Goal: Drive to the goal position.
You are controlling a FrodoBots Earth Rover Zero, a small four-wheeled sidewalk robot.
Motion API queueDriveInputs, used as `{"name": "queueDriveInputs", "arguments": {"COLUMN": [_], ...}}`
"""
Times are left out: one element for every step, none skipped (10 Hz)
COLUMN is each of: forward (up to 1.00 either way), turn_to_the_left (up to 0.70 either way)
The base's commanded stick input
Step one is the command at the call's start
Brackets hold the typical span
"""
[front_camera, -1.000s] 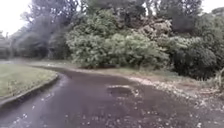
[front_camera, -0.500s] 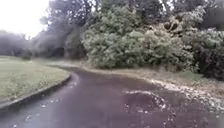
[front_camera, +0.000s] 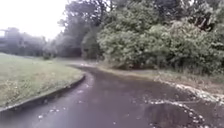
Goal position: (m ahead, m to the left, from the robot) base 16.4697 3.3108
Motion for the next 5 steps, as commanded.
{"name": "queueDriveInputs", "arguments": {"forward": [1.0, 1.0, 1.0, 0.99, 0.98], "turn_to_the_left": [-0.18, -0.22, -0.24, -0.25, -0.25]}}
